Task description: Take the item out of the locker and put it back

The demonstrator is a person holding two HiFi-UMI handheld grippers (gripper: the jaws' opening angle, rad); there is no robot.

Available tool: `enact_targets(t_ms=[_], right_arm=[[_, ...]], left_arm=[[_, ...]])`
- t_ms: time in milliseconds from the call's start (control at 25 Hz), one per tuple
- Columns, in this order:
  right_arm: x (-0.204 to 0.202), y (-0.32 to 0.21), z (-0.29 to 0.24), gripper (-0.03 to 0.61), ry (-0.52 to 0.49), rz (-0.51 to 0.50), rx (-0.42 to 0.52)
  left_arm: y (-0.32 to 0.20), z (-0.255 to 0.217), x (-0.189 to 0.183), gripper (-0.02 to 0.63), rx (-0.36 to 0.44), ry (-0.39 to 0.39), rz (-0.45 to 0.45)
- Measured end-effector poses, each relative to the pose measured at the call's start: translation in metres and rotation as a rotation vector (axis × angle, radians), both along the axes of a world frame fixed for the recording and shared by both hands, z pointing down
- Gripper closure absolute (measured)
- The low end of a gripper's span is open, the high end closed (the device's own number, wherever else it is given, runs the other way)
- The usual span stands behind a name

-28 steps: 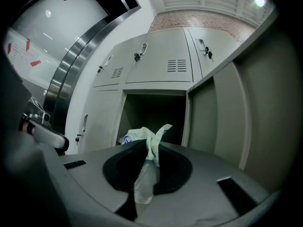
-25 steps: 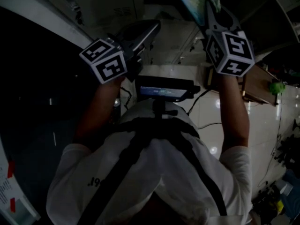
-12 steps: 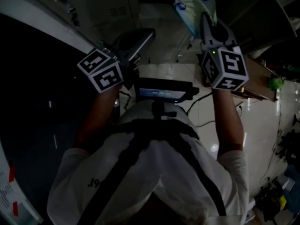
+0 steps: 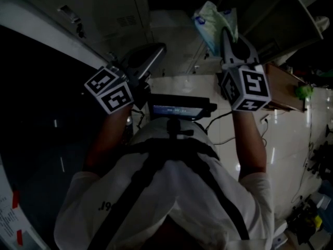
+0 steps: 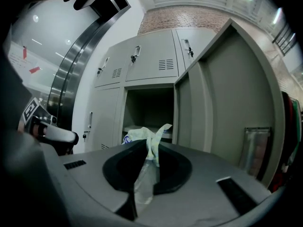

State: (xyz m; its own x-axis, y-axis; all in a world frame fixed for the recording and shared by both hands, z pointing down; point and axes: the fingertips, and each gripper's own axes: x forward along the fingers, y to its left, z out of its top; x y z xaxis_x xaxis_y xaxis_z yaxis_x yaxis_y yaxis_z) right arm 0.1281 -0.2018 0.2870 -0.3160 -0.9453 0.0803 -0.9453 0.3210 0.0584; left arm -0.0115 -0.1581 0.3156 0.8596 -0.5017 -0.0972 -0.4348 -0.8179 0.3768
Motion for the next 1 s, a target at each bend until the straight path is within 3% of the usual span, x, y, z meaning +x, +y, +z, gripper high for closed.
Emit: enact_targets(t_ms=[1000], right_arm=[[0.011,0.032,0.033,0.557,-0.077,0.02,-0.06]], left_arm=[[0.02,0.036,-0.001,0.612,-0.105,0.005,0.03]])
